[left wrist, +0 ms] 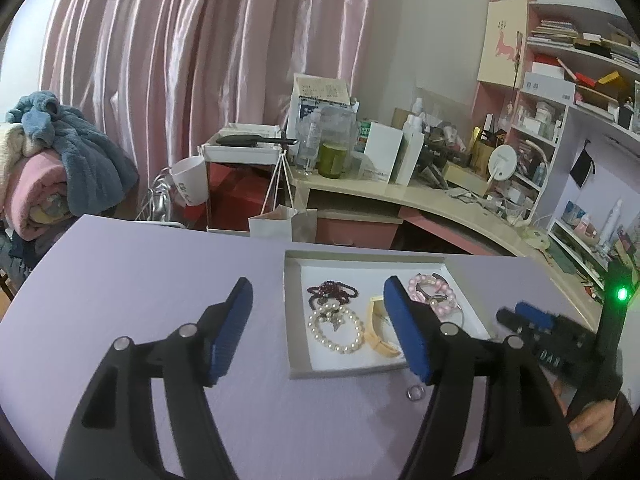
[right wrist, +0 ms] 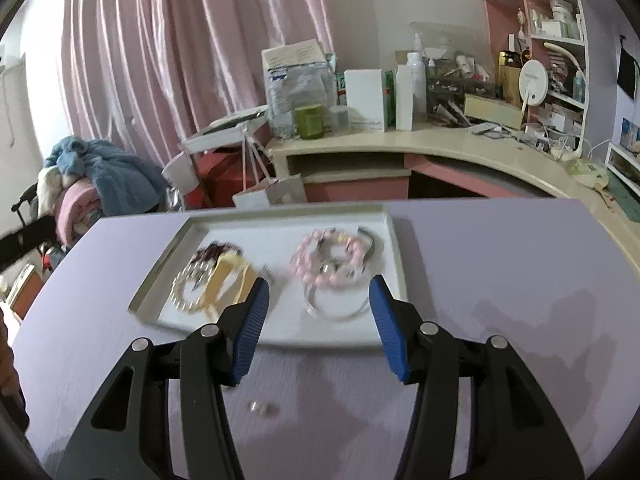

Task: Organize jewelry
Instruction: 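Lower the pink bracelet into the tray and open the right tool, then grasp the single pearl stud earring with the right tool, then grasp the silver ring with the left tool while the right tool holds the pearl stud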

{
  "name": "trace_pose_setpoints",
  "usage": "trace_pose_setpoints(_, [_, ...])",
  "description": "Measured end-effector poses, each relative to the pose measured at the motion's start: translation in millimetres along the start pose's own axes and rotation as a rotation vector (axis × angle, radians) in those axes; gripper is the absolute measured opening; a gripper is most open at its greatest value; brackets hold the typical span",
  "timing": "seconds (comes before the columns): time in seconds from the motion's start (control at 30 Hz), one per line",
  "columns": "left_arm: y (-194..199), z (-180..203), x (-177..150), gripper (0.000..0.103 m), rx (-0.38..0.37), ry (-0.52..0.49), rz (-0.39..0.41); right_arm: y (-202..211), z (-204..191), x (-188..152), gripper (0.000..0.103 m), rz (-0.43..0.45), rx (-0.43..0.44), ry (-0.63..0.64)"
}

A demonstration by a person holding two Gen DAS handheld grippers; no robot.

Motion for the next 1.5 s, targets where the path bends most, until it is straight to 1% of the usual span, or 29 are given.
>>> trace_pose_setpoints(0.23, [33.4,-10.1,-13.8,0.072,0.001,0.009,0.019,0.4,-15.2,-42.6,0.053,-0.084,0.027,0.024])
trace_pose_setpoints(0.37, [47.5,-14.7,-20.5,0.073,0.0,0.009,0.027,-4.6,-32.7,-61.8,0.049,-0.136,0.041,0.075])
trace_pose_setpoints(0.53, [60.2,-18.5,-26.2,0.073,0.003,0.004,0.038,-14.4,-49.6,-79.5,0.041,-0.192,0.036,0.128])
trace_pose_setpoints(0.63, [64.9,-21.7,-29.1,0.073,0.005,0.004,0.039,-21.2,-51.5,-83.5,0.037,-0.223,0.027,0.131])
trace_pose_setpoints(0.73, [66.9,-23.8,-31.2,0.073,0.006,0.005,0.036,-24.1,-50.3,-82.2,0.037,-0.229,0.02,0.122])
trace_pose_setpoints(0.83, [65.6,-26.2,-33.8,0.073,0.004,0.008,0.027,-30.3,-51.2,-84.7,0.035,-0.263,0.011,0.131])
trace_pose_setpoints(0.87, [64.0,-26.3,-34.2,0.073,0.002,0.009,0.023,-30.3,-52.3,-83.8,0.032,-0.259,0.004,0.141])
trace_pose_setpoints(1.03, [59.0,-23.2,-37.0,0.073,-0.001,0.0,0.008,-33.5,-52.3,-82.1,0.028,-0.263,-0.008,0.152])
trace_pose_setpoints(1.1, [56.0,-21.4,-37.4,0.073,0.0,-0.006,0.002,-33.9,-51.4,-81.7,0.02,-0.263,-0.006,0.151])
trace_pose_setpoints(1.3, [44.9,-12.6,-43.6,0.073,-0.013,-0.012,-0.031,-31.5,-45.8,-82.7,0.02,-0.267,-0.013,0.14])
trace_pose_setpoints(1.4, [32.9,-0.7,-51.2,0.073,-0.033,-0.025,-0.066,-24.0,-33.5,-83.7,0.02,-0.267,-0.017,0.11])
trace_pose_setpoints(1.5, [16.6,14.7,-63.4,0.076,-0.054,-0.046,-0.111,-12.3,-14.3,-78.5,0.02,-0.241,-0.029,0.068])
Point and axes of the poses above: each gripper's, at about its wrist camera, not at the fingertips, and y roughly against the way its jaws point, z to its right, x to its top, the point moved 4 cm from there along -y, roughly the way its jaws point, and after that the axes turned 1 degree about x, right-handed, at the moved point
